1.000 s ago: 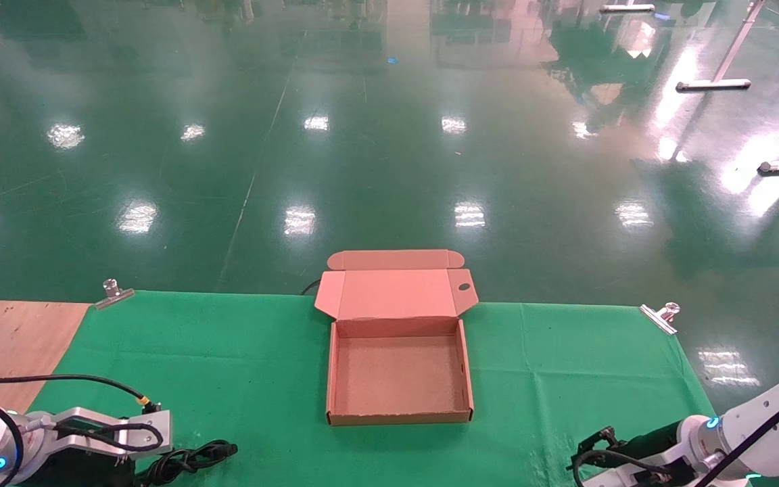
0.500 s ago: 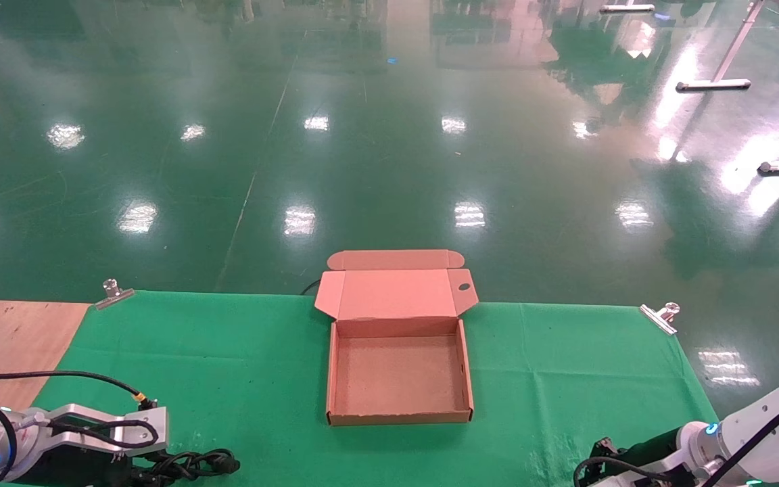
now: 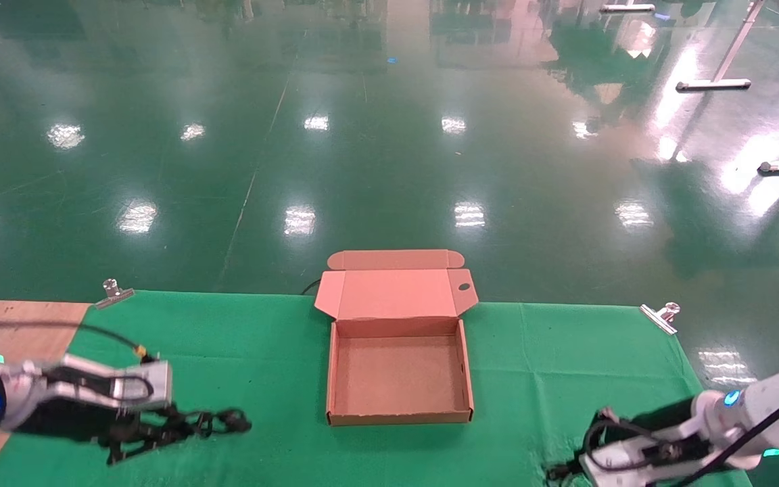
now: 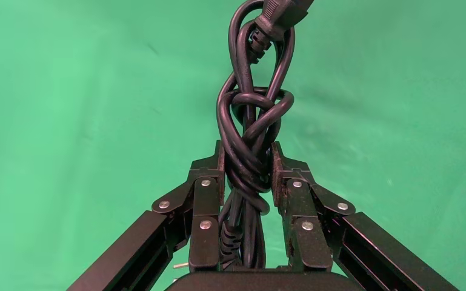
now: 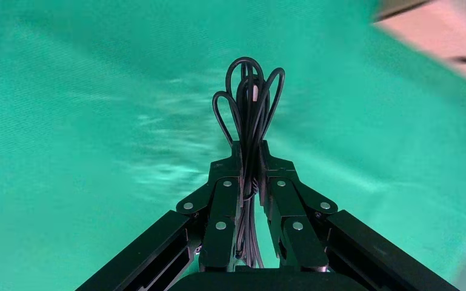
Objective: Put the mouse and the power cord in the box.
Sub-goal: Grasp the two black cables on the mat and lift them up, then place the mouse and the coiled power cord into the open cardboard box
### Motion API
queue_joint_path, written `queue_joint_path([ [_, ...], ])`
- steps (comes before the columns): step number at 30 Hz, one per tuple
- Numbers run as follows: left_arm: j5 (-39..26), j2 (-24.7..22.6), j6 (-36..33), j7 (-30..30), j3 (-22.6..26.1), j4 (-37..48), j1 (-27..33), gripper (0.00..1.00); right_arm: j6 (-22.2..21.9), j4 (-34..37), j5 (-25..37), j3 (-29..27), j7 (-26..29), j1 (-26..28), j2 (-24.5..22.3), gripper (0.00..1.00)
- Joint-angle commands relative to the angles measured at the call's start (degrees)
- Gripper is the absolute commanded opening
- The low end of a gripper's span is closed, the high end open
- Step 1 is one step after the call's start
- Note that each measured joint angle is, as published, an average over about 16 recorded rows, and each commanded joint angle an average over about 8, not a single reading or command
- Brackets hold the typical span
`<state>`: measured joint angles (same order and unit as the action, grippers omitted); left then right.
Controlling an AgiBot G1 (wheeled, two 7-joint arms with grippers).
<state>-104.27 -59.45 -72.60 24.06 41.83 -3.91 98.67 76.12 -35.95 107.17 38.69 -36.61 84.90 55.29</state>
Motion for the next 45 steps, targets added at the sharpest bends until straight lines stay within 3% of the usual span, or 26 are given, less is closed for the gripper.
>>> queue_joint_path([
  [1, 0.1, 0.1, -1.5, 0.1, 0.0, -0.5, 1.7, 0.00, 0.9, -0.6, -1.1, -0.7, -0.1, 0.9, -0.6, 0.00],
  [10, -1.0, -2.8, -7.7, -2.9, 0.7, -6.7, 10.0, 0.00, 6.6, -9.5, -6.9, -4.6, 4.7, 6.5, -4.8, 0.00],
  [15, -0.8, -5.1, -9.2, -5.8, 0.6, -11.3, 13.3, 0.00, 8.0, -13.7, -9.0, -6.3, 8.5, 9.7, -4.8, 0.00],
  [21, 0.6, -7.8, -9.2, -8.6, -0.5, -15.5, 16.8, 0.00, 6.4, -14.4, -9.0, -6.9, 12.3, 15.1, -0.5, 0.00],
  [29, 1.8, -11.1, -7.8, -7.8, -1.3, -15.3, 19.1, 0.00, 3.3, -7.1, -6.6, -5.8, 12.4, 21.1, 7.0, 0.00],
  [37, 3.0, -13.8, -2.0, -1.5, -2.1, -12.8, 15.2, 0.00, 3.7, -1.3, -7.4, -5.9, 9.3, 23.5, 9.3, 0.00],
  [45, 8.7, -17.4, 16.5, 4.7, -6.1, -12.4, 1.7, 0.00, 5.6, 0.3, -9.1, -6.5, 7.2, 22.9, 8.1, 0.00],
])
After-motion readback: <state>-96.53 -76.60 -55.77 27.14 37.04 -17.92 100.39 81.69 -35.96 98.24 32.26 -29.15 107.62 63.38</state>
